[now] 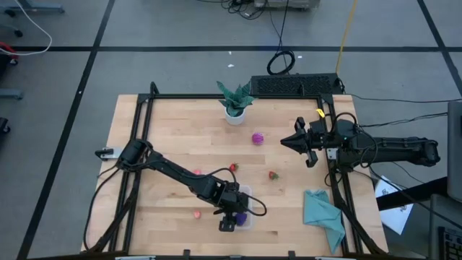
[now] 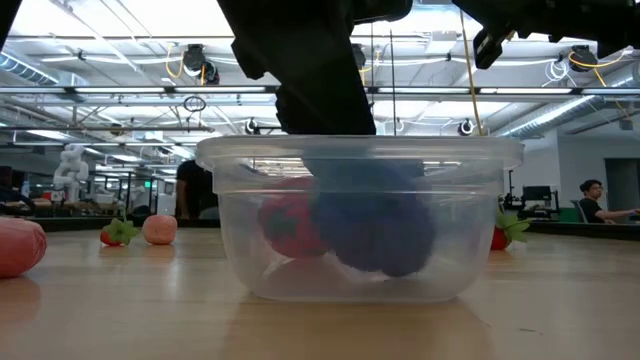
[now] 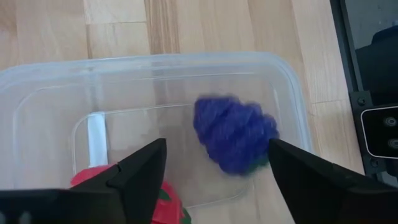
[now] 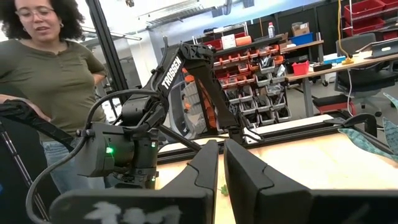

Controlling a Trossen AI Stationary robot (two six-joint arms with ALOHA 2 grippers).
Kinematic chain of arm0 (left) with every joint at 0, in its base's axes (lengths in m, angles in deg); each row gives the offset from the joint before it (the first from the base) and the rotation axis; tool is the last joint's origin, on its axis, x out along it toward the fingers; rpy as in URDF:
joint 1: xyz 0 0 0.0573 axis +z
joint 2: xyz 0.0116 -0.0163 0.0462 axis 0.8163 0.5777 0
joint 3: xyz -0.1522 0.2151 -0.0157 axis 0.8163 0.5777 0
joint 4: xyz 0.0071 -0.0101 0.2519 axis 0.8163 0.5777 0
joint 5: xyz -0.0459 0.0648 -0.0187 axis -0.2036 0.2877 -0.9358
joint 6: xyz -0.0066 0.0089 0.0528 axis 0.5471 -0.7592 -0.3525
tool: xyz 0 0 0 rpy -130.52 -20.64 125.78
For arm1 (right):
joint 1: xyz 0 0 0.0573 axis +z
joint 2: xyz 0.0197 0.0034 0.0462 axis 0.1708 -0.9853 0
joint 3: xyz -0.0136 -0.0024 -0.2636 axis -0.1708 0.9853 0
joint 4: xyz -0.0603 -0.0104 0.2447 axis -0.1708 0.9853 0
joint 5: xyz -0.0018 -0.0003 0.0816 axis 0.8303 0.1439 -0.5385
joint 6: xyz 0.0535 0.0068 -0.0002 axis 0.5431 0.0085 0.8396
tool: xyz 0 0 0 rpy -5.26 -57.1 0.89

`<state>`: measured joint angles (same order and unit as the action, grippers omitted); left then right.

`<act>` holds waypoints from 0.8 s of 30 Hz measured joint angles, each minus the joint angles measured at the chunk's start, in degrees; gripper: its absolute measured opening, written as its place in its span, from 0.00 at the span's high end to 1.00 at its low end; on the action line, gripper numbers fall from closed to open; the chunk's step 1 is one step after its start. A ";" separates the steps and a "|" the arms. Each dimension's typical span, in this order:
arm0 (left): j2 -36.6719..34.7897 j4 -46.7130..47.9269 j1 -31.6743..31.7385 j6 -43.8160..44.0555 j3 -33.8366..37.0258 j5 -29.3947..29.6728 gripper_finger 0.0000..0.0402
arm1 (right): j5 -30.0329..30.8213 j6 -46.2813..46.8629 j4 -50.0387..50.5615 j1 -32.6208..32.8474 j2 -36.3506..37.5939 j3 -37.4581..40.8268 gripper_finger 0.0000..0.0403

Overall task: Pick and placing Produce into tupperware
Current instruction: Put the purple grapes into the transparent container, then put the top pink peach into the transparent container

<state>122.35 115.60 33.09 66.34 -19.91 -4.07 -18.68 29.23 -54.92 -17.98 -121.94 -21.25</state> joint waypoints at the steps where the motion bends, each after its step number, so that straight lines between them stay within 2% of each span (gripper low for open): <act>1: 0.00 0.00 0.00 0.02 0.00 0.02 0.27 | 0.00 0.00 0.00 0.00 0.00 0.00 0.96; 5: -0.02 -0.08 0.00 0.02 0.00 0.02 0.26 | -0.01 0.00 0.00 -0.01 0.00 0.00 0.96; 14: -0.02 -0.44 0.17 -2.85 -1.52 0.05 0.30 | -0.01 0.01 0.00 0.00 0.00 0.00 0.96; 19: -0.04 7.74 0.24 -4.52 -5.29 0.52 0.32 | -0.03 0.02 0.03 0.01 0.00 0.00 0.96; 24: -0.04 17.60 0.20 -4.17 -9.14 3.96 0.32 | -0.04 0.02 0.04 0.01 0.00 0.00 0.96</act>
<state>122.30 133.20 33.28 62.17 -29.05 -0.12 -18.72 29.25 -54.87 -17.98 -121.94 -21.25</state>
